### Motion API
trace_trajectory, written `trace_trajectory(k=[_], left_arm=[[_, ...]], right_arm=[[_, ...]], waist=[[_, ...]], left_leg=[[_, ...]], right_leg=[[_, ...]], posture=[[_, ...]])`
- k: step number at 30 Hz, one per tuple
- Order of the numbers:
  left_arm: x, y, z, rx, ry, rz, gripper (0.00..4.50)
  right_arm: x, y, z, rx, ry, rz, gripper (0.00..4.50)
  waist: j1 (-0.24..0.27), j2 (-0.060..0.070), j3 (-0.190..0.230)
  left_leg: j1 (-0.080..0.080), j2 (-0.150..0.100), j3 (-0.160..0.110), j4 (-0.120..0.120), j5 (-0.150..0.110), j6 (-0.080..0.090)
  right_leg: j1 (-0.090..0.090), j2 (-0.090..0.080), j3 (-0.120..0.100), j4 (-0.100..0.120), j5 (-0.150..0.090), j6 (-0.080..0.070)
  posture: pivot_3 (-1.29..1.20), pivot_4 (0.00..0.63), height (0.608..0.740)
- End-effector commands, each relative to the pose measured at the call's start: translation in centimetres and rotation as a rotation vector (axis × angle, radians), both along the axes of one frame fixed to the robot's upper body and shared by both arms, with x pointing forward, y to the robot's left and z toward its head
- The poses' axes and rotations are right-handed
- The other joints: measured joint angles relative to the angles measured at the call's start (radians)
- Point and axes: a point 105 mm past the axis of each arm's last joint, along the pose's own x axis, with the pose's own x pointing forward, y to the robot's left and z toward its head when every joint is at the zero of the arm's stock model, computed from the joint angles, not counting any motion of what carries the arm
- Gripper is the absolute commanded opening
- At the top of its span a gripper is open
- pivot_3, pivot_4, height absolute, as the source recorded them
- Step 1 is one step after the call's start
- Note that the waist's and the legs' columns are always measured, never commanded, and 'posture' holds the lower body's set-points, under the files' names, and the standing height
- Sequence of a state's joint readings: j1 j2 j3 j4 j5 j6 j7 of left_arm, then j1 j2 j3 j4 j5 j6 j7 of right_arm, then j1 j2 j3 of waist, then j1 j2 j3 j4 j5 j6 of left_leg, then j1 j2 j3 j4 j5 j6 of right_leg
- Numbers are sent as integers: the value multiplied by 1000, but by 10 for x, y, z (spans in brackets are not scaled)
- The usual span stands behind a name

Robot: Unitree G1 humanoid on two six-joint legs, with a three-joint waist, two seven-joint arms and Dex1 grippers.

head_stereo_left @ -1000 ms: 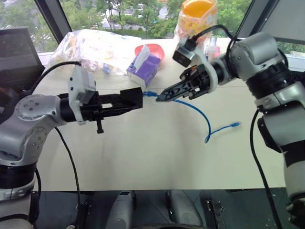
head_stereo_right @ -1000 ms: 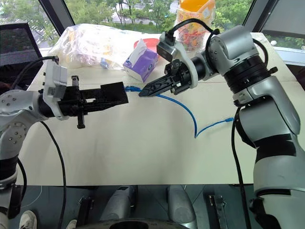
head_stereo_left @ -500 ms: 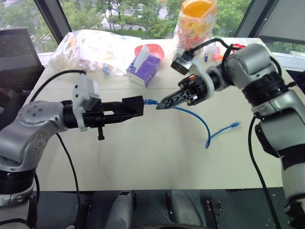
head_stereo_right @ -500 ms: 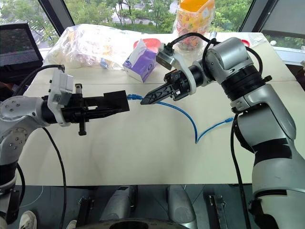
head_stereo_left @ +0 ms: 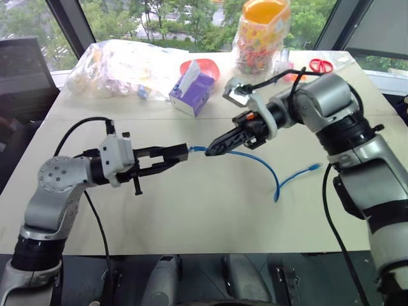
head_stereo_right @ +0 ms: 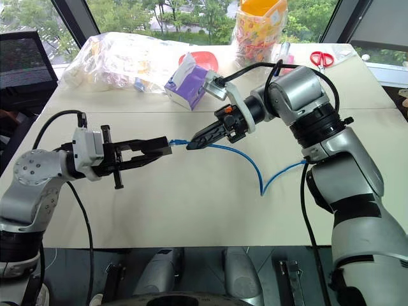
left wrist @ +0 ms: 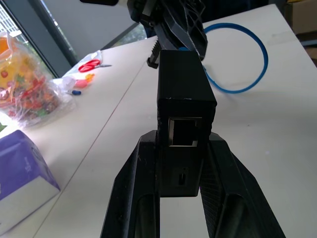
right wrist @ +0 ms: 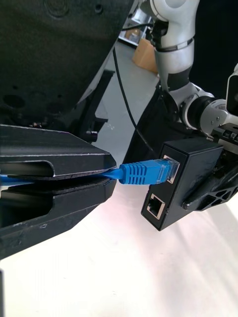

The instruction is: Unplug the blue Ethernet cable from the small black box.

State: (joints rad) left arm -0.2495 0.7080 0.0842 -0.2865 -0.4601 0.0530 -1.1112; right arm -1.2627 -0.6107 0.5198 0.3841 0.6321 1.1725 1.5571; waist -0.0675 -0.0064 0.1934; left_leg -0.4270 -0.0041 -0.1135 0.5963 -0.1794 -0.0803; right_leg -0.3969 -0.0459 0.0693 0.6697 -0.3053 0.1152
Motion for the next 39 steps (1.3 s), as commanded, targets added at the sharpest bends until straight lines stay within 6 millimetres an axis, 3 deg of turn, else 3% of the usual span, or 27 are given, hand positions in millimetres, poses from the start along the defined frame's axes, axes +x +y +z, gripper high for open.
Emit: trace_trajectory(k=[1, 7, 8, 10, 13, 17, 22, 27, 30, 34, 39], left_arm=[[2, 13, 5, 17, -31, 44, 476], [-1, 10, 5, 19, -22, 23, 476], [-2, 10, 5, 21, -18, 18, 476], [-3, 9, 5, 23, -11, 11, 476], [-5, 10, 4, 28, 3, 4, 476], [-6, 12, 3, 27, 47, 4, 476], [-2, 25, 14, -99, 240, 44, 476], [1, 29, 27, -128, 252, 50, 476], [1, 28, 29, -123, 250, 42, 476], [2, 28, 28, -101, 230, 41, 476], [9, 27, 34, -134, 141, 68, 476]], right_arm=[[1, -6, 9, 4, -55, -24, 0], [1, -6, 9, 9, -41, -25, 0], [2, -6, 9, 6, -40, -33, 627], [4, -6, 8, -4, -41, -44, 1306], [7, -7, 5, -27, -46, -55, 2815], [11, -9, 6, -32, -137, -46, 2815], [22, 4, 15, 81, -693, -6, 2815], [25, 14, 23, 210, -929, -51, 2815], [28, 21, 33, 273, -989, -105, 2815], [10, 24, 43, 356, -956, -38, 2815], [-5, 23, 36, 357, -963, 47, 2815]], waist=[[0, 0, 0], [0, 0, 0], [0, 0, 0], [-1, 0, 0], [-1, 0, 0], [-2, 0, 0], [-1, 0, 0], [-2, 0, 0], [-2, 0, 0], [-1, 0, 0], [1, 0, 0]], left_leg=[[0, 0, 0, 0, 0, 0], [0, 0, 0, 0, 0, 0], [0, 0, 0, 0, 0, 0], [0, 0, 0, 0, 0, 0], [0, 0, 0, 0, 0, 0], [0, 0, 0, 0, 0, 0], [0, 0, 0, 0, 0, 0], [0, 0, 0, 0, 0, 0], [1, 0, 0, 0, 0, 0], [1, 0, 0, 0, 0, 0], [1, 0, 0, 0, 0, 0]], right_leg=[[0, 0, 0, 0, 0, 0], [0, 0, 0, 0, 0, 0], [0, 0, 0, 0, 0, 0], [0, 0, 0, 0, 0, 0], [0, 0, 0, 0, 0, 0], [0, 0, 0, 0, 0, 0], [0, 0, 0, 0, 0, 0], [0, 0, 0, 1, 0, 0], [0, 0, 0, 1, 0, 0], [0, 0, 0, 1, 0, 0], [1, 0, 0, 0, 0, 0]], posture=[[0, 150, 740], [0, 150, 740], [0, 150, 740], [0, 150, 740], [0, 150, 740], [0, 150, 740], [0, 150, 740], [0, 150, 740], [0, 150, 740], [0, 150, 740], [0, 150, 740]])
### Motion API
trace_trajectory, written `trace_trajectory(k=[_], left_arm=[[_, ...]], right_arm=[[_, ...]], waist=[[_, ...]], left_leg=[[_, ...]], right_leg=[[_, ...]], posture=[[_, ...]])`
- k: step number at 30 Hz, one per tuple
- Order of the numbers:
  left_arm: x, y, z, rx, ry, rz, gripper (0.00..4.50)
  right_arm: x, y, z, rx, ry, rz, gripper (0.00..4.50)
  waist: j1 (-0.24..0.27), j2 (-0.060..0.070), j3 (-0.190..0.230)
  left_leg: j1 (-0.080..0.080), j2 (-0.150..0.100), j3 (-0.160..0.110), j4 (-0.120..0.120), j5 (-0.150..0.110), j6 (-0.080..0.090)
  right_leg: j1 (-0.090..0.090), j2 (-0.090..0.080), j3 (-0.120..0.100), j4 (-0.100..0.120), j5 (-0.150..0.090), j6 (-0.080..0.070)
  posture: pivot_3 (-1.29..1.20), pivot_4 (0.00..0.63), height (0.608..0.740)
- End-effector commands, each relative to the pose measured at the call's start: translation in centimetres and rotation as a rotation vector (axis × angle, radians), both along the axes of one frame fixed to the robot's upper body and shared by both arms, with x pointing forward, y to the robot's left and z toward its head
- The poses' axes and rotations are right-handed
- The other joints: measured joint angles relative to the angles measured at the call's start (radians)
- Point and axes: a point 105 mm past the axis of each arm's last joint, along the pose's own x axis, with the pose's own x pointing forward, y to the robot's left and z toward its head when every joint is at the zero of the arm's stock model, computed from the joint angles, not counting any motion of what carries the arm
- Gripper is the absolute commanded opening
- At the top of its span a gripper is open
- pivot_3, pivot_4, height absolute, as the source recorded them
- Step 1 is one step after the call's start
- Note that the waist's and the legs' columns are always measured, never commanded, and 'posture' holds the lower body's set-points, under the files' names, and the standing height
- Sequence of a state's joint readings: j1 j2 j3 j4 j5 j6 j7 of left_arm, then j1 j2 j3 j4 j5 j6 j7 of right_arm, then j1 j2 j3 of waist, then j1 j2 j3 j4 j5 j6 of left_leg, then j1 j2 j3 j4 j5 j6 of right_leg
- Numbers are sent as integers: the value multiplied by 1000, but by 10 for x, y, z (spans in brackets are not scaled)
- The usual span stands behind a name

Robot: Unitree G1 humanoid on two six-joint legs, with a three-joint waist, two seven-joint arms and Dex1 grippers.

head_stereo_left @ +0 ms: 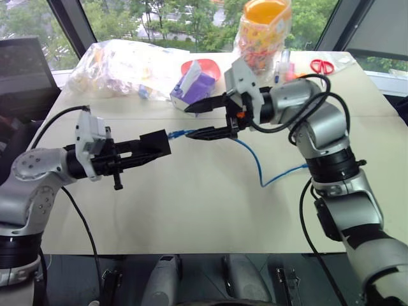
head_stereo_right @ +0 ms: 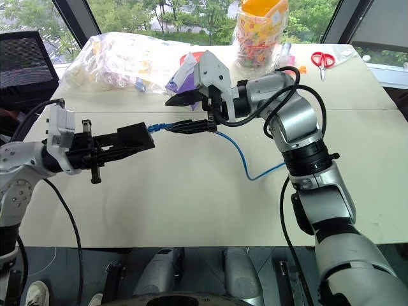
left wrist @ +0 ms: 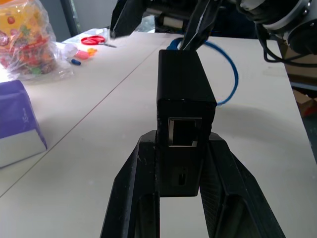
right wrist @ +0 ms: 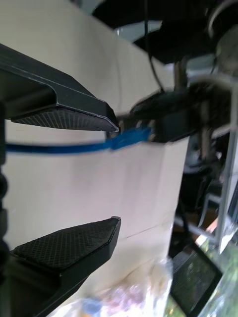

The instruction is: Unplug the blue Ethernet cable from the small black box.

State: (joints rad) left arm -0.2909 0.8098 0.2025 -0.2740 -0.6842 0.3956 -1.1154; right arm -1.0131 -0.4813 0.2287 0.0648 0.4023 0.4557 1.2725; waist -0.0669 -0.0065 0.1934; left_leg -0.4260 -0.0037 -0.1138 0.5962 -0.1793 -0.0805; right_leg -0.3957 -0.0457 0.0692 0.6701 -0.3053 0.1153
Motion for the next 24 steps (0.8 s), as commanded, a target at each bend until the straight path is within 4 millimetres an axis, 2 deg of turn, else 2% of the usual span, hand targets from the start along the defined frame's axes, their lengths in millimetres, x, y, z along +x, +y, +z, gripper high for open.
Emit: trace_trajectory(k=[1, 6, 15, 24], left_arm=[[5, -2, 16, -43, -140, 32, 476], [5, -4, 19, -109, -182, 43, 476], [-7, -10, 8, -98, -86, -15, 476], [-7, -8, 7, -84, -82, -10, 476]], right_arm=[[-11, 0, 1, 8, -60, 46, 2815], [-9, 5, -5, 23, -71, 47, 2815], [-4, 16, 3, 92, -44, 48, 2815], [-5, 16, 7, 88, -41, 65, 2815]], waist=[[2, 0, 0], [-3, 0, 0], [0, 0, 0], [-1, 0, 0]], left_leg=[[1, 0, 0, 0, 0, 0], [1, 0, 0, 0, 0, 0], [1, 0, 0, 0, 0, 0], [1, 0, 0, 0, 0, 0]], right_leg=[[1, 0, 0, 0, 0, 0], [1, 0, 0, 0, 0, 0], [1, 0, 0, 0, 0, 0], [1, 0, 0, 0, 0, 0]], posture=[[0, 150, 740], [0, 150, 740], [0, 150, 740], [0, 150, 740]])
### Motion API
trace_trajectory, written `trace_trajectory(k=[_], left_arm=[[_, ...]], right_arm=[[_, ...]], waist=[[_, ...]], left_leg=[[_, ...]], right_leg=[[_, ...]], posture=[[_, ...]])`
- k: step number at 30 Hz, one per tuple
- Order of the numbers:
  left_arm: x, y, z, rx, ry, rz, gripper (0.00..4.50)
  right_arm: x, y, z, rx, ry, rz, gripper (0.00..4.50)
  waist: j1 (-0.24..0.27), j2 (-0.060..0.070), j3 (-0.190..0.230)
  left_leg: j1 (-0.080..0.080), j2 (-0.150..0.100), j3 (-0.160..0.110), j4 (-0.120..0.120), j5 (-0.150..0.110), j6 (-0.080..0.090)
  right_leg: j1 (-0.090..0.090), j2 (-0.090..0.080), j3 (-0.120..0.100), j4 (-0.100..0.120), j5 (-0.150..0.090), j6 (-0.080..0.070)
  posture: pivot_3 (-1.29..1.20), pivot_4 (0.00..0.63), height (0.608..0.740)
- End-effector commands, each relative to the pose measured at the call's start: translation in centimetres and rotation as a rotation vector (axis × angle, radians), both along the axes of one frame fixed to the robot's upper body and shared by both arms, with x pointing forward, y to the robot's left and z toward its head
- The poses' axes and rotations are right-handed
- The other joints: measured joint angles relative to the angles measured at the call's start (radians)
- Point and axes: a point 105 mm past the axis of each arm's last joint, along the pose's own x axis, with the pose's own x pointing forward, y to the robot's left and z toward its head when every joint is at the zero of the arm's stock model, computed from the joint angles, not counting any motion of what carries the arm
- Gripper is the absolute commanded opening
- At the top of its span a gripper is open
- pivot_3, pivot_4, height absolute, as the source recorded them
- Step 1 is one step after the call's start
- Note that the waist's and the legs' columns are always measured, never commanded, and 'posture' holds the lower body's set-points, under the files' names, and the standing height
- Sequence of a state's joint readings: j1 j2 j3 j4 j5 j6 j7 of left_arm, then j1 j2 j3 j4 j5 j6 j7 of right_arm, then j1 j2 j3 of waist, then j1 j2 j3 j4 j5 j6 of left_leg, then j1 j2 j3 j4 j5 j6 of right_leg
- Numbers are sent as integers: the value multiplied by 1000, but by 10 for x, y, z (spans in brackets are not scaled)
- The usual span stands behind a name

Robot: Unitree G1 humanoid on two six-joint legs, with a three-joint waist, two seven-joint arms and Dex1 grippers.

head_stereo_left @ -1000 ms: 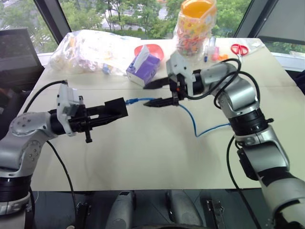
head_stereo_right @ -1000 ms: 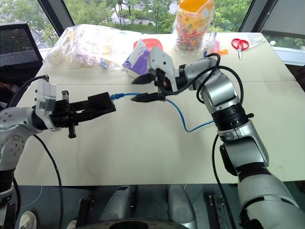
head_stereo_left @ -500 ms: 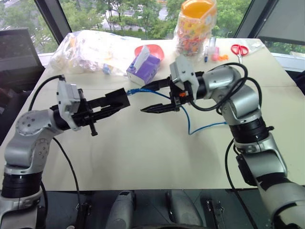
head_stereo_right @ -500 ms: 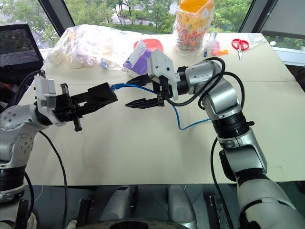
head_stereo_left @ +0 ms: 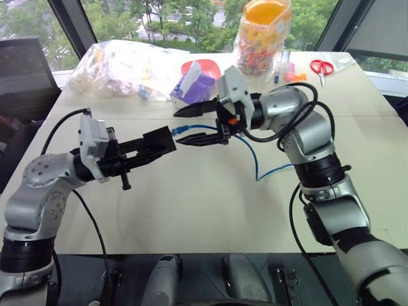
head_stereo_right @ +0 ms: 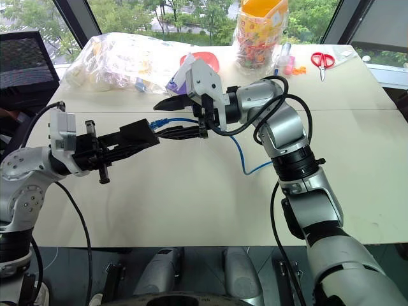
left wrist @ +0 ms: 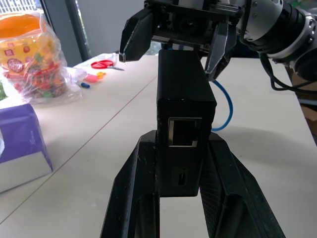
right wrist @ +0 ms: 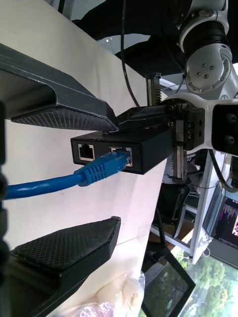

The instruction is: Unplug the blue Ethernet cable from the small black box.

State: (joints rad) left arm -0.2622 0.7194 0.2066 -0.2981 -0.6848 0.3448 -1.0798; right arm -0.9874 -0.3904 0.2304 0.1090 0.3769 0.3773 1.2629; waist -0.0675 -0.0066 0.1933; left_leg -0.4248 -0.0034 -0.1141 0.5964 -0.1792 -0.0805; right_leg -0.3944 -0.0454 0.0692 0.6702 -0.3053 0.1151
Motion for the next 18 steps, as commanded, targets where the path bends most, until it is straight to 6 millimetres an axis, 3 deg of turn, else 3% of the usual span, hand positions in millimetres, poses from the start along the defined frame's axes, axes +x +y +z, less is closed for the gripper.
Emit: trace_trajectory(k=[1, 2, 5, 8, 18], left_arm=[[-5, 0, 9, 10, -43, -8, 476], [-5, 0, 9, 11, -44, -8, 476], [-4, 0, 9, 13, -46, -7, 476], [-4, 1, 9, 15, -48, -7, 476], [-3, 1, 11, 17, -51, -10, 476]], right_arm=[[-5, 0, 15, 28, -42, 24, 2815], [-5, -1, 15, 27, -41, 25, 2815], [-4, -1, 15, 22, -42, 24, 1990], [-3, -1, 14, 12, -39, 19, 573], [-5, -2, 7, -29, -12, 31, 573]], waist=[[0, 0, 0], [0, 0, 0], [-1, 0, 0], [-1, 0, 0], [0, 0, 0]], left_leg=[[0, 0, 0, 0, 0, 0], [0, 0, 0, 0, 0, 0], [0, 0, 0, 0, 0, 0], [0, 0, 0, 0, 0, 0], [0, 0, 0, 0, 0, 0]], right_leg=[[0, 0, 0, 0, 0, 0], [0, 0, 0, 0, 0, 0], [0, 0, 0, 0, 0, 0], [0, 0, 0, 0, 0, 0], [0, 0, 0, 0, 0, 0]], posture=[[0, 150, 740], [0, 150, 740], [0, 150, 740], [0, 150, 740], [0, 150, 740]])
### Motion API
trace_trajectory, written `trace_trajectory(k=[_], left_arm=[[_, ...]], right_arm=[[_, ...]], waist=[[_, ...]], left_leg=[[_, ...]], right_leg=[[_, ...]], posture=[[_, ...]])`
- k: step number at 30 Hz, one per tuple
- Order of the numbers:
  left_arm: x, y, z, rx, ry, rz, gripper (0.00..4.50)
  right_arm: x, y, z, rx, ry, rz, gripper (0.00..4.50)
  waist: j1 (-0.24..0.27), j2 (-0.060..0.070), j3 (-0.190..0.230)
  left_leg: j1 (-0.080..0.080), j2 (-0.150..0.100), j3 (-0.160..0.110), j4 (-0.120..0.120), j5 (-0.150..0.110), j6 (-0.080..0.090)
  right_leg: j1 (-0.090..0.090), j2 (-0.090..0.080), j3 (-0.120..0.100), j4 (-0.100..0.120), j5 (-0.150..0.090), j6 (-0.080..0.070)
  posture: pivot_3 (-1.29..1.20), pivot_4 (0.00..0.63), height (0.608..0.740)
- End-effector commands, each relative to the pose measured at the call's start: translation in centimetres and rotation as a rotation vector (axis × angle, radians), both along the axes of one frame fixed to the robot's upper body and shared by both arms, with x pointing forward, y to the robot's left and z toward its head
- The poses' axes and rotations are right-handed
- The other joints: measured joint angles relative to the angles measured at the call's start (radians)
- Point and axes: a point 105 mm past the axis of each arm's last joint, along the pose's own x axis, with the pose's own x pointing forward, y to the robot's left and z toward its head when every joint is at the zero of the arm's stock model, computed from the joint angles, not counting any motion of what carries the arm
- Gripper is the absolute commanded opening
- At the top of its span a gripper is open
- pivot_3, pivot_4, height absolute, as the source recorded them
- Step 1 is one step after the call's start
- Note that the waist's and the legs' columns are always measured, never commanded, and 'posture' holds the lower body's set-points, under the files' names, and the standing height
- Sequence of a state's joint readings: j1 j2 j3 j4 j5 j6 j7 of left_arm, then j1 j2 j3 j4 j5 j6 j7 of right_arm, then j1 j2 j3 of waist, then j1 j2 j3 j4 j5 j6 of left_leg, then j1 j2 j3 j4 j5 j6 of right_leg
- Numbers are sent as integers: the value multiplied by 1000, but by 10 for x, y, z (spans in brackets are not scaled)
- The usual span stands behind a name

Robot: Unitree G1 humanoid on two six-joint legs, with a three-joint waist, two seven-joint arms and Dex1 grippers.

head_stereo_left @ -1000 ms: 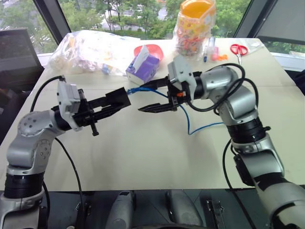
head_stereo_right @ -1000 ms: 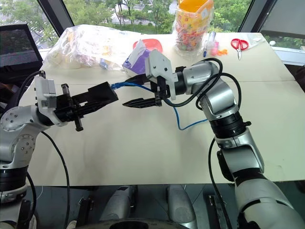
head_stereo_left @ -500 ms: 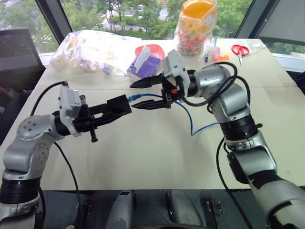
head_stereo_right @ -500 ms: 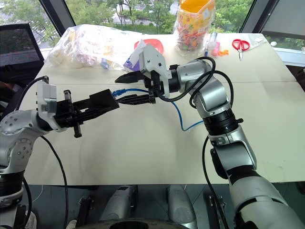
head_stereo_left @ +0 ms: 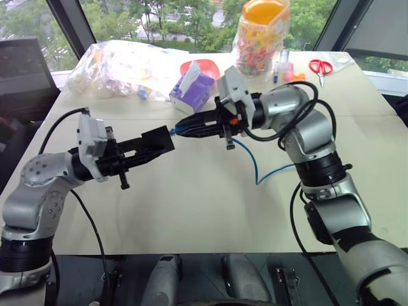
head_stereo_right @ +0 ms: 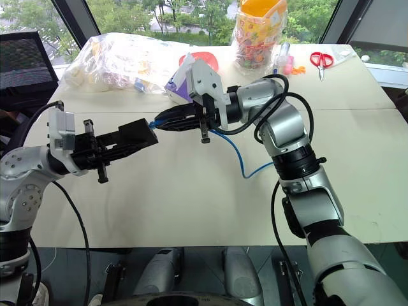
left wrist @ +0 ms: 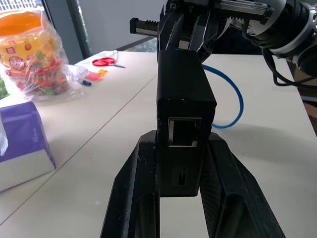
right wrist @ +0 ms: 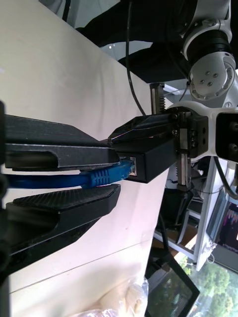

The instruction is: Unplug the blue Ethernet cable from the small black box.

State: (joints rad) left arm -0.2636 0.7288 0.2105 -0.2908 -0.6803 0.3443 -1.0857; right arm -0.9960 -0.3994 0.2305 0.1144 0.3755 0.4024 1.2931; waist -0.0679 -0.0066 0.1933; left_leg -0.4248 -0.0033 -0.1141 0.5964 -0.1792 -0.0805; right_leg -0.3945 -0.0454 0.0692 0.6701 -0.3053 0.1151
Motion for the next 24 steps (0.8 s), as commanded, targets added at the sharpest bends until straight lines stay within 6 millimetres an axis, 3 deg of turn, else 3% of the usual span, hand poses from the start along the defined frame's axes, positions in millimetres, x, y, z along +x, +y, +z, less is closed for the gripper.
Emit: trace_trajectory(k=[1, 10, 13, 16, 24], left_arm=[[-4, -1, 11, 6, -52, -17, 476], [-3, -1, 13, 10, -56, -20, 476], [-3, -1, 13, 10, -57, -21, 476], [-4, -1, 13, 11, -58, -23, 476], [-10, -5, 7, 38, -54, -54, 476]], right_arm=[[-5, 0, 7, -7, -31, 23, 573], [-7, -3, 2, -43, -31, 39, 573], [-7, -2, 2, -45, -30, 41, 1800], [-7, -1, 3, -48, -47, 39, 3353], [-10, 1, 6, -48, -38, 76, 3353]], waist=[[0, 0, 0], [0, 0, 0], [0, 0, 0], [0, 0, 0], [0, 0, 0]], left_leg=[[0, 0, 0, 0, 0, 0], [0, 0, 0, 0, 0, 0], [0, 0, 0, 0, 0, 0], [0, 0, 0, 0, 0, 0], [0, 0, 0, 0, 0, 0]], right_leg=[[0, 0, 0, 0, 0, 0], [0, 0, 0, 0, 0, 0], [0, 0, 0, 0, 0, 0], [0, 0, 0, 0, 0, 0], [0, 0, 0, 0, 0, 0]], posture=[[0, 150, 740], [0, 150, 740], [0, 150, 740], [0, 150, 740], [0, 150, 740]])
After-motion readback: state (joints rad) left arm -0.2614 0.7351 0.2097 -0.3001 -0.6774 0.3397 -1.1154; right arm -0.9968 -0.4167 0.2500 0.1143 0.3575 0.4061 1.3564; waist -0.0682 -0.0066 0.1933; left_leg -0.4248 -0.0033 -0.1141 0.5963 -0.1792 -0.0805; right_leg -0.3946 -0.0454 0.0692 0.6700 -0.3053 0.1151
